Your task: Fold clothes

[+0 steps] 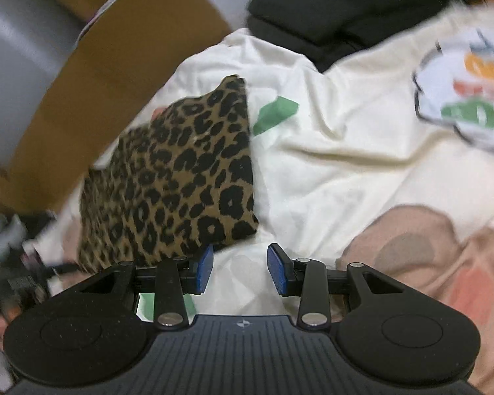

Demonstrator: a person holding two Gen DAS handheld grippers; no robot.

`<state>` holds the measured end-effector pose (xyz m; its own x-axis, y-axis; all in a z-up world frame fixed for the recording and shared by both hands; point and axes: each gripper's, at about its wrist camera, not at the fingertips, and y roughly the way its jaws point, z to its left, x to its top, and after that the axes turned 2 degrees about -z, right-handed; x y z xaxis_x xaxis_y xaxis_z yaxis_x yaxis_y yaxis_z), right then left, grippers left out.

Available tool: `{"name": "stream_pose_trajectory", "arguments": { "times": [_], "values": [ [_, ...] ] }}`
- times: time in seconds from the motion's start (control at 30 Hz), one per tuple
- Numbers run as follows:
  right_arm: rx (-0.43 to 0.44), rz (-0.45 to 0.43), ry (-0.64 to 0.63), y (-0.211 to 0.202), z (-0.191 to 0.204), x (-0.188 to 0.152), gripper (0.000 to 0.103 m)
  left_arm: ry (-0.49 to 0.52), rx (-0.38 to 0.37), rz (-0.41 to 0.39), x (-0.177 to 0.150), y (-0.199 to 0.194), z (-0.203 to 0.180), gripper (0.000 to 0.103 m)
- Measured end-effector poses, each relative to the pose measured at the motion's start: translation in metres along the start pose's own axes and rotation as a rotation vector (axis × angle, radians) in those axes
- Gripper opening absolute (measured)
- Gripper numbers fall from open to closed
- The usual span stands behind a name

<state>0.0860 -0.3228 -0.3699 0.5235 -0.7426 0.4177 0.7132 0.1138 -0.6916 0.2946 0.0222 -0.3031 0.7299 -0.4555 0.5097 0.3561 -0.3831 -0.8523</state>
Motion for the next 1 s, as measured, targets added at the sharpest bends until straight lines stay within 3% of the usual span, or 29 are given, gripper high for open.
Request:
{"name": "stream_pose_trajectory", "arguments": {
  "times": [0.3, 0.43, 0.6, 0.73, 0.83, 0.93, 1.0],
  "values": [
    [0.092, -0.013, 0.195, 0.021, -0.011, -0.001, 0.04, -0.044, -0.037, 0.001, -0.001, 0.01, 0.009, 0.048],
    [0.112, -0.017, 0.226, 0.023, -0.012, 0.004, 0.015, -0.072, -0.052, 0.006, -0.004, 0.014, 0.014, 0.048],
    [0.147, -0.037, 0.253, 0.016, -0.013, 0.006, 0.016, -0.06, -0.054, -0.006, -0.004, 0.016, 0.011, 0.048],
    [0.152, -0.023, 0.265, 0.021, -0.013, 0.0, 0.031, -0.059, -0.074, -0.014, -0.004, 0.02, 0.009, 0.048],
    [0.17, -0.015, 0.27, 0.027, -0.011, -0.004, 0.031, -0.061, -0.088, -0.014, -0.004, 0.023, 0.008, 0.047],
    [0.178, -0.004, 0.289, 0.035, -0.009, -0.007, 0.026, -0.065, -0.105, -0.007, -0.006, 0.025, 0.008, 0.037],
    [0.18, -0.016, 0.313, 0.037, -0.01, -0.006, 0.016, -0.072, -0.105, -0.001, -0.005, 0.025, 0.008, 0.015]
  ]
}}
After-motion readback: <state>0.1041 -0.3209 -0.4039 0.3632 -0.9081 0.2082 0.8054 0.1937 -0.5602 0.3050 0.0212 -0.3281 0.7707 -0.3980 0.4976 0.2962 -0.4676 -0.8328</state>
